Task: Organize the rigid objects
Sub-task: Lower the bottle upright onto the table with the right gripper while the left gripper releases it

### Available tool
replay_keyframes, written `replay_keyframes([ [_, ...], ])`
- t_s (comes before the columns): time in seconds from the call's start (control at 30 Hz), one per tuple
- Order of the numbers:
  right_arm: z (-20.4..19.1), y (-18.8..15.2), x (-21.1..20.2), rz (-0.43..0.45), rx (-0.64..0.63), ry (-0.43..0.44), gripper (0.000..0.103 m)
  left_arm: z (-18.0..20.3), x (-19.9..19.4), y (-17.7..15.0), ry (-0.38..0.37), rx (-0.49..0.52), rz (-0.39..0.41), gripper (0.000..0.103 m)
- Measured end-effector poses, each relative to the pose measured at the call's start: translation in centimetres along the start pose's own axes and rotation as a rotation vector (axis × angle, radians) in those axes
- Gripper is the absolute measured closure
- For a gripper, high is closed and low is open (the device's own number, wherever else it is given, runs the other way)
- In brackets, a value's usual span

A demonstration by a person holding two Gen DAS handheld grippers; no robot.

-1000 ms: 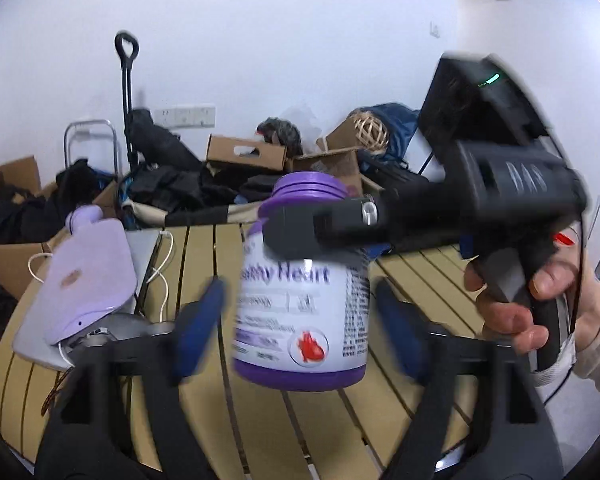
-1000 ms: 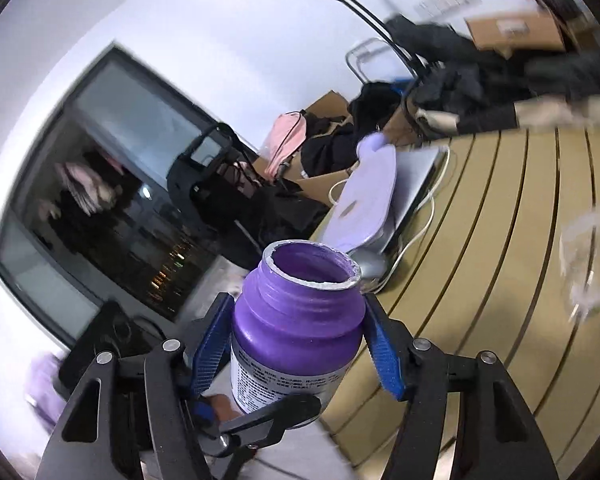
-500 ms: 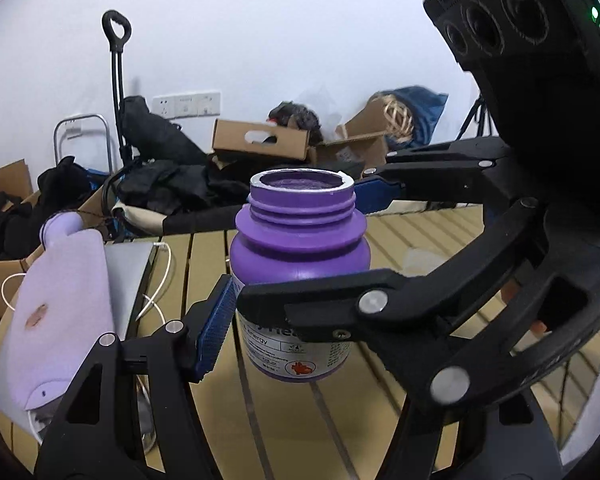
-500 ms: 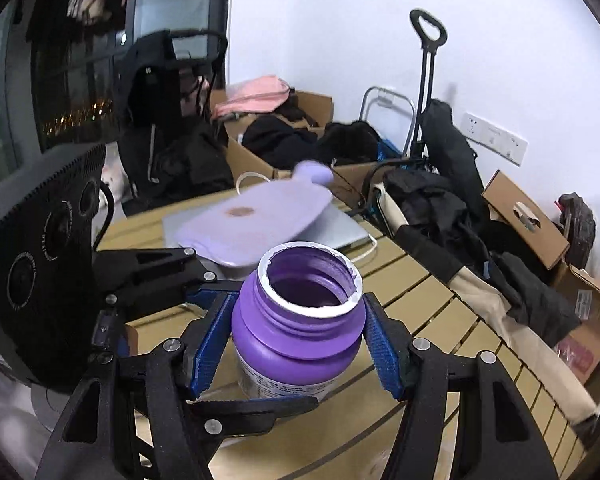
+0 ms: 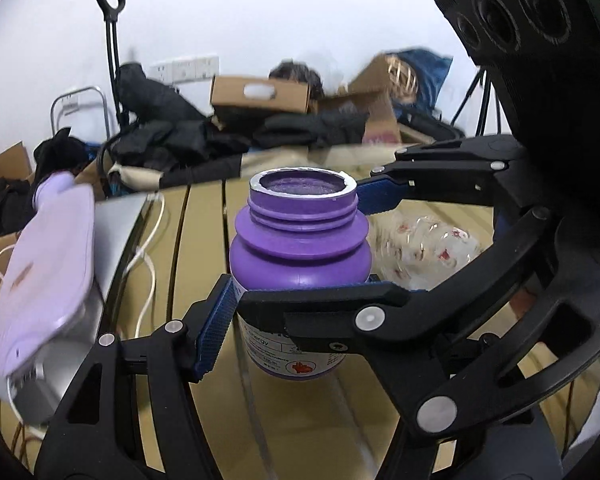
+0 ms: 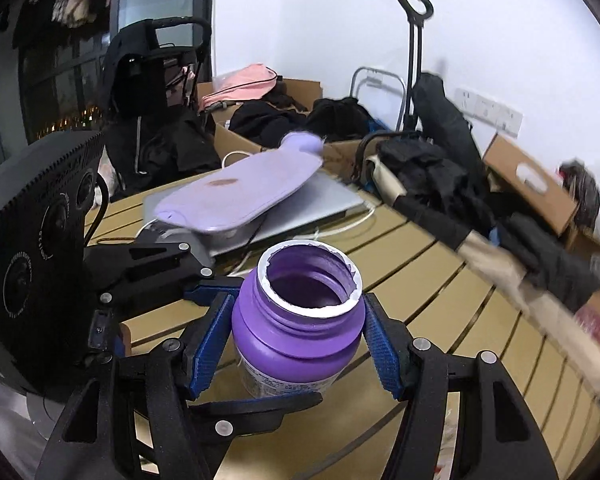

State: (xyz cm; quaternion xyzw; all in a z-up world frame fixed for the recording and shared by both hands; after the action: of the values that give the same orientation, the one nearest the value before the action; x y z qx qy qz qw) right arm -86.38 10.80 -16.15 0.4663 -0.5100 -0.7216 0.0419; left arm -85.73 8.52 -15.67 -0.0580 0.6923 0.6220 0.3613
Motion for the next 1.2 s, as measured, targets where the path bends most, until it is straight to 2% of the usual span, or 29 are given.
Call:
replay_keyframes([
  [0.07,-0.6,-0.8,0.6,-0.019,0.008,0.022,0.034,-0.2,0.1,-0.9,0.022,-0.014,-0.04,0.042],
  [0.17,-1.5,-1.6,1.7,-0.039,0.026,0.037,0.034,-0.8,0.6,-2.6,0.054,-0.09,-0.133,0.037],
  [0.23,-2.0,-2.1,2.5,-0.058,0.029,0.034,0.034,-1.4,0.7,-3.6,0.096,-0.123,-0.182,0.027],
  [0.3,-2.5,-2.6,3.0,-0.08,0.031,0.008,0.034,-1.7,0.0,-3.9,0.114,-0.145,-0.18,0.025],
  [0.33,-2.6,-2.7,2.9,-0.088,0.042,0.003,0.032,-1.8,-0.5,-4.1,0.127,-0.159,-0.172,0.019],
  [0.4,-2.7,-2.9,2.3,-0.101,0.066,-0.024,0.02,-1.7,-1.6,-4.3,0.145,-0.166,-0.178,0.014],
  [0.47,-3.1,-2.7,0.9,-0.087,0.065,-0.065,0.018,-1.8,-3.3,-4.3,0.177,-0.181,-0.17,0.013],
  [0.57,-3.5,-2.3,-2.3,-0.059,0.131,-0.053,0.018,-1.7,-7.8,-4.5,0.215,-0.24,-0.132,0.011],
  [0.63,-4.1,-2.4,-5.0,-0.039,0.176,-0.042,0.018,-1.6,-12.0,-4.8,0.258,-0.277,-0.079,0.007],
  [0.7,-5.2,-2.7,-8.1,-0.018,0.192,-0.07,0.018,-1.5,-17.1,-5.4,0.317,-0.317,-0.016,0.004],
  [0.83,-8.6,-4.0,-14.4,0.028,0.194,-0.139,0.018,-0.2,-26.3,-7.7,0.409,-0.394,0.05,0.003],
  [1.03,-14.9,-7.1,-22.6,0.03,0.163,-0.259,0.018,4.7,-39.0,-11.8,0.53,-0.417,0.117,0.003],
  [1.2,-21.2,-10.1,-29.4,0.056,0.17,-0.23,0.018,10.7,-46.7,-15.9,0.576,-0.4,0.136,0.001],
])
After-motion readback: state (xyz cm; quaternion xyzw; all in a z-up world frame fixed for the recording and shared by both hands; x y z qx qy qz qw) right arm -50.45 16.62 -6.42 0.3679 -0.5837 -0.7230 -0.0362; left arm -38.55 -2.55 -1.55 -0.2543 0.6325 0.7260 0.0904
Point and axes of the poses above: each gripper's, at about its wrist camera, not at the fingertips, and x roughly the way its jaws point, z to its right, y to its top, the point moved 5 cm from there along x, roughly the way its jaws point, and after that the axes turned 2 degrees about -y, right-handed, at the moved point
